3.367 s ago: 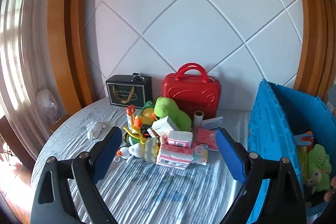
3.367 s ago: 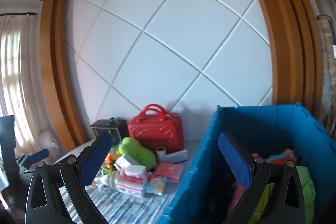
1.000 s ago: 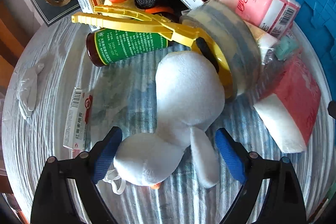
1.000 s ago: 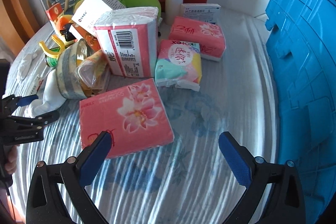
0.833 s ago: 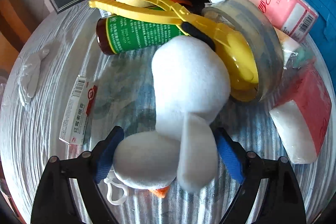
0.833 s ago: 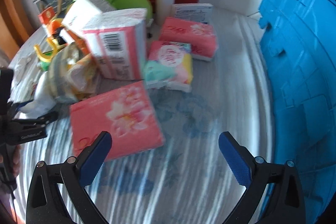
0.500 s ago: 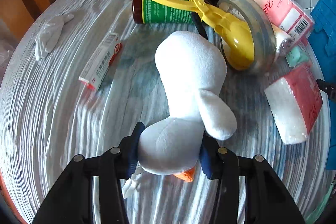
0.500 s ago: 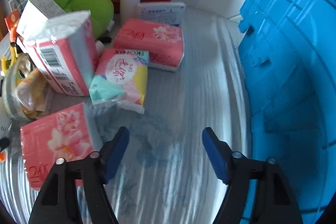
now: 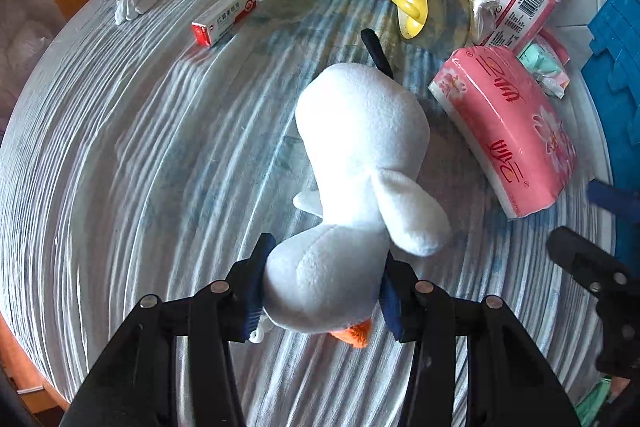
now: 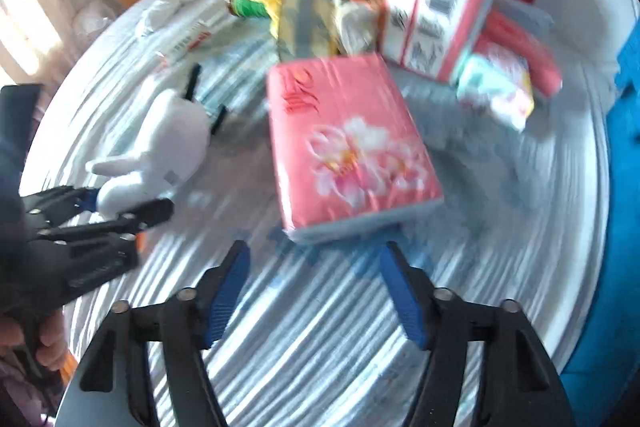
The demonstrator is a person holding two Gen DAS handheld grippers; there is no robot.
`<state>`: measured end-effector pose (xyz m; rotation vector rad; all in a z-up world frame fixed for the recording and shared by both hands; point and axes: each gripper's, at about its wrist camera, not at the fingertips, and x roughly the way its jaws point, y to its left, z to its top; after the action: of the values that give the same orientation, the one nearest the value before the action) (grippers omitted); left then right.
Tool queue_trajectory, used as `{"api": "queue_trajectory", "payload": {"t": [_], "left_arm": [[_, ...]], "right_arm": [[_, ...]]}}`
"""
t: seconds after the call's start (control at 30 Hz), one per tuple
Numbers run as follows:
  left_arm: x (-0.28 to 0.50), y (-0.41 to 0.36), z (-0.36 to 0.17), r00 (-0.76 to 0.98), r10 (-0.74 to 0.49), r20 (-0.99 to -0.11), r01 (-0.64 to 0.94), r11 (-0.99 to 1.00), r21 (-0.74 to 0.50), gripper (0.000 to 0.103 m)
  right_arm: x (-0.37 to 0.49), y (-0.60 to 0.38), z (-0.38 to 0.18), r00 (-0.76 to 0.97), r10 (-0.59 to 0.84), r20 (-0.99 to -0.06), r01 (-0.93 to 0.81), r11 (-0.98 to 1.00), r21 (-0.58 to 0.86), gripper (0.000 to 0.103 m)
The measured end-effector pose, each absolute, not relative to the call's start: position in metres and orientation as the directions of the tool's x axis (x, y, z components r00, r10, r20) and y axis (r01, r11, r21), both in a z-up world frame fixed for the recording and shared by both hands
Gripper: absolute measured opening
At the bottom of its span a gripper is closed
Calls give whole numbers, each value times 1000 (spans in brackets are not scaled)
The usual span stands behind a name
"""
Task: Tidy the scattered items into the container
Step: 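Grasp the white duck plush with the left tool while the right tool grasps the pink tissue pack, then carry the duck plush and tissue pack into the blue crate and release both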
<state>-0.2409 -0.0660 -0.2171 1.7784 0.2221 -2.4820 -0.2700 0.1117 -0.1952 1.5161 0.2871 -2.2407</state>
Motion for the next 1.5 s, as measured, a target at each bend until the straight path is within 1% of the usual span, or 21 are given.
{"api": "queue_trajectory", "payload": {"t": [0.03,0.07,0.13,0.2,0.37,0.43,0.53,0.63,0.67,0.7,0.73,0.8,0.9,1.0,1.1,1.23,1.33,1.5], "left_arm": [[-242,-66,-217,-323,16,-946,153,-986,-69,47],[-245,-65,-218,-322,15,-946,157,-985,-69,48],[-250,-64,-217,-327,15,-945,170,-983,-75,48],[-256,-64,-217,-333,15,-943,186,-979,-82,48],[-259,-59,-213,-345,-13,-939,200,-978,-60,48],[-258,-57,-210,-349,-26,-937,198,-979,-47,48],[-257,-56,-204,-356,-37,-934,202,-979,-38,48],[-256,-50,-196,-369,-50,-928,207,-978,-30,48],[-249,-43,-190,-375,-55,-925,206,-978,-26,48],[-248,-42,-186,-384,-56,-922,201,-979,-24,48],[-252,-36,-184,-392,-57,-918,195,-981,-22,48],[-243,-29,-178,-413,-60,-909,182,-983,-18,47],[-232,-27,-158,-454,-50,-890,167,-986,-29,47],[-242,-39,-141,-513,-49,-857,145,-989,-30,47],[-228,-34,-104,-586,-31,-810,112,-993,-43,47],[-216,-28,-54,-696,-9,-718,57,-997,-43,47],[-204,-11,-15,-769,38,-639,-13,-999,-44,47],[-190,39,34,-842,132,-523,-139,-990,-27,47]], "right_arm": [[-271,113,-188,-349,-222,-910,452,-891,44,101],[-273,115,-182,-375,-213,-902,449,-893,24,103],[-280,118,-174,-409,-193,-892,437,-900,-6,103],[-294,119,-177,-404,-186,-896,433,-901,-8,103],[-313,117,-209,-374,-173,-911,448,-894,-15,103],[-317,116,-216,-364,-194,-911,459,-888,6,103],[-326,112,-225,-364,-181,-914,455,-891,-5,103],[-332,112,-228,-371,-195,-908,440,-898,13,103],[-334,112,-228,-374,-197,-906,432,-902,18,102],[-335,113,-229,-371,-195,-908,422,-906,22,99],[-334,114,-227,-363,-205,-909,413,-910,40,88],[-328,117,-220,-381,-188,-905,397,-918,24,87],[-311,127,-200,-419,-201,-886,377,-926,31,87],[-290,138,-167,-490,-216,-844,347,-937,39,87],[-266,148,-125,-578,-226,-784,317,-948,39,87],[-232,154,-64,-714,-213,-667,261,-965,29,87],[-205,165,-21,-800,-181,-572,206,-978,22,87],[-162,201,44,-900,-79,-429,91,-996,-7,87]]}}
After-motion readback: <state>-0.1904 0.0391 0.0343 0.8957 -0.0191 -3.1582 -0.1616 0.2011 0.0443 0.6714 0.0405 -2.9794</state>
